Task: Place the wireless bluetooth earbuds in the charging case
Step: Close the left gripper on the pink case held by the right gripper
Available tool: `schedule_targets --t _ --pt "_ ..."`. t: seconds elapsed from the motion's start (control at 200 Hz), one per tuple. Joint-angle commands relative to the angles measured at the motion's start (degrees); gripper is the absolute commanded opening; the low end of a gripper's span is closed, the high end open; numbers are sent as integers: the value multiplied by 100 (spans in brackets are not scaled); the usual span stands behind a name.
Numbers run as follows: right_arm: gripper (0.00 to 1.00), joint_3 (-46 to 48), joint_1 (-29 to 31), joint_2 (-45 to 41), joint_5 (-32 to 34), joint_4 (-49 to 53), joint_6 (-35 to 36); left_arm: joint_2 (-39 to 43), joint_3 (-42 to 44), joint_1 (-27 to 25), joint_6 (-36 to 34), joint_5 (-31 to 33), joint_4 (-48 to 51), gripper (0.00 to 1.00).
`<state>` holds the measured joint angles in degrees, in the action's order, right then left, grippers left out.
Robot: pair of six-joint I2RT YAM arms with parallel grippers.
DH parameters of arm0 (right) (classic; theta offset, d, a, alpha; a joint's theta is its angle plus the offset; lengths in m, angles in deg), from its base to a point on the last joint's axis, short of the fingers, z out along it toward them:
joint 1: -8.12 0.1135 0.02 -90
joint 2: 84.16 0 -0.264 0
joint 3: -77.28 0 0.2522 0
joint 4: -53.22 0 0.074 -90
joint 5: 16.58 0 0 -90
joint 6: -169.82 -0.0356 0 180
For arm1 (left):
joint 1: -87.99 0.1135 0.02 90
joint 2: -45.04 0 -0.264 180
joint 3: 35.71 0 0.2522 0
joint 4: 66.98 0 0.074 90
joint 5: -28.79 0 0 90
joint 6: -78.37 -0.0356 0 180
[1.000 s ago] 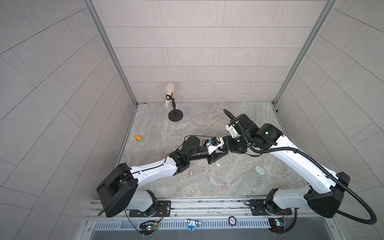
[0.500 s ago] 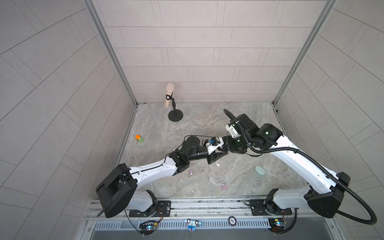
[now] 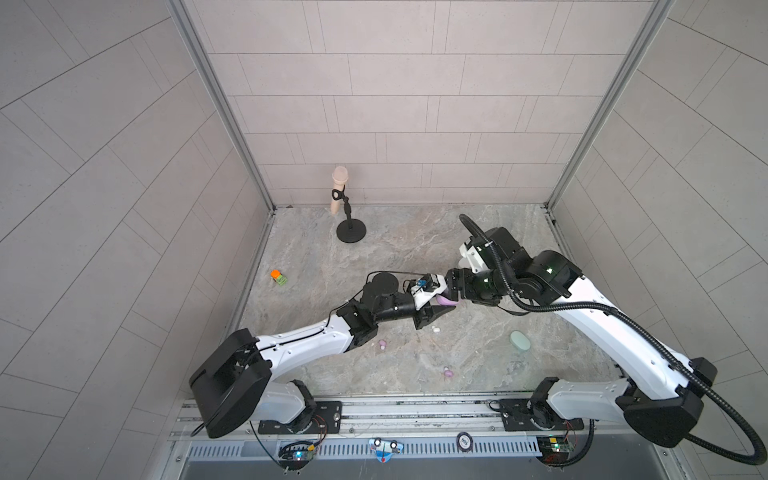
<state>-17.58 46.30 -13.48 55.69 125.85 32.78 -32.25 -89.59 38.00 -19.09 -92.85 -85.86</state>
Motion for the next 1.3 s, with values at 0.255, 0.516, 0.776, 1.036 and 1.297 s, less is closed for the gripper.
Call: schedule_targets --t 0.255,0.516,0.776,1.036,1.297 --pt "86 318 -507 -631 194 339 1367 553 213 -34 415 -393 437 23" --pt "81 755 -45 -1185 -224 -138 3310 863 -36 -7 404 -1022 1682 22" --pt "78 1096 614 -1289 3 -366 4056 813 -117 253 606 -1587 1751 21" --pt "78 1298 921 -1120 288 -784 3995 769 -176 277 544 -1705 1780 20" --pt "76 1281 1066 -920 530 -929 3997 764 -203 274 536 -1769 1776 20"
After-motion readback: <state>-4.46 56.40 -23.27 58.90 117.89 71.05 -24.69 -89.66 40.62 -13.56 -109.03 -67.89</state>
